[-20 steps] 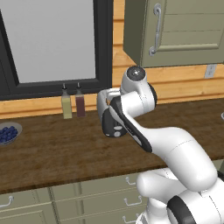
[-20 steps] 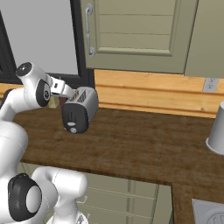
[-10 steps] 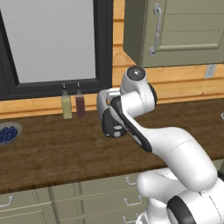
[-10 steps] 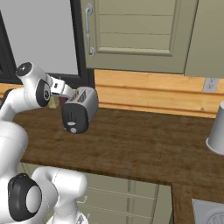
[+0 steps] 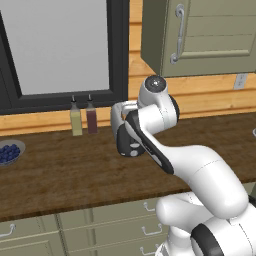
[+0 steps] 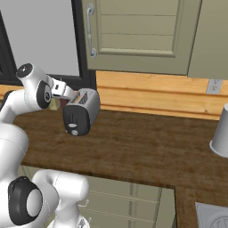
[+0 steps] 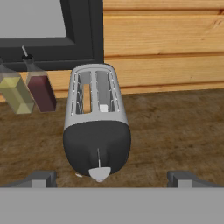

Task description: Start the toaster. Once the lever pops up, take the bread to the plate on the dining counter.

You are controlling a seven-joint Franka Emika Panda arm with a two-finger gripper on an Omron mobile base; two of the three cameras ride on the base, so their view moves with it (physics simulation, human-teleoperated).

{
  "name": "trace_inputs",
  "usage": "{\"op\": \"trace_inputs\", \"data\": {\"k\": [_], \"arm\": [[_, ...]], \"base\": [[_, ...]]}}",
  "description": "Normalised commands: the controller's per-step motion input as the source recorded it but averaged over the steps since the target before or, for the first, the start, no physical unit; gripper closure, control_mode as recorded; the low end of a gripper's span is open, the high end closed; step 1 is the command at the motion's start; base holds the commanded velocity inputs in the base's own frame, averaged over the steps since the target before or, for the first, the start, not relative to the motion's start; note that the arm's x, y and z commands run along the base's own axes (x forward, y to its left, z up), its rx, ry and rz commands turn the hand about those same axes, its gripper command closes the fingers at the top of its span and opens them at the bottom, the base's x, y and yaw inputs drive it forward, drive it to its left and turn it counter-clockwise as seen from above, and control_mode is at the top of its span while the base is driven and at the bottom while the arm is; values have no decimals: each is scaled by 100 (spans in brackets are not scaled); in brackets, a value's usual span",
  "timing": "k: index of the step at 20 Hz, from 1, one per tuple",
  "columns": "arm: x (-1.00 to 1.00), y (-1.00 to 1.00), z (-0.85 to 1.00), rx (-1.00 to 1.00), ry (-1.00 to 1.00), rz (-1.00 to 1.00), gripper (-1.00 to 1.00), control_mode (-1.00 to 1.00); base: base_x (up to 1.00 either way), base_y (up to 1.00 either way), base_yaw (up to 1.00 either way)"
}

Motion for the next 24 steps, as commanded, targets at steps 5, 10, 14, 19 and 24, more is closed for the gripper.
{"op": "trace_inputs", "data": {"k": [5, 10, 14, 19, 24], "arm": [[0, 0, 0, 0, 0, 0, -100, -100], [0, 0, 0, 0, 0, 0, -100, -100], [0, 0, 0, 0, 0, 0, -100, -100], [0, 0, 0, 0, 0, 0, -100, -100], [0, 0, 0, 0, 0, 0, -100, -100]], "base": [[0, 0, 0], [0, 0, 0], [0, 0, 0], [0, 0, 0], [0, 0, 0]]}}
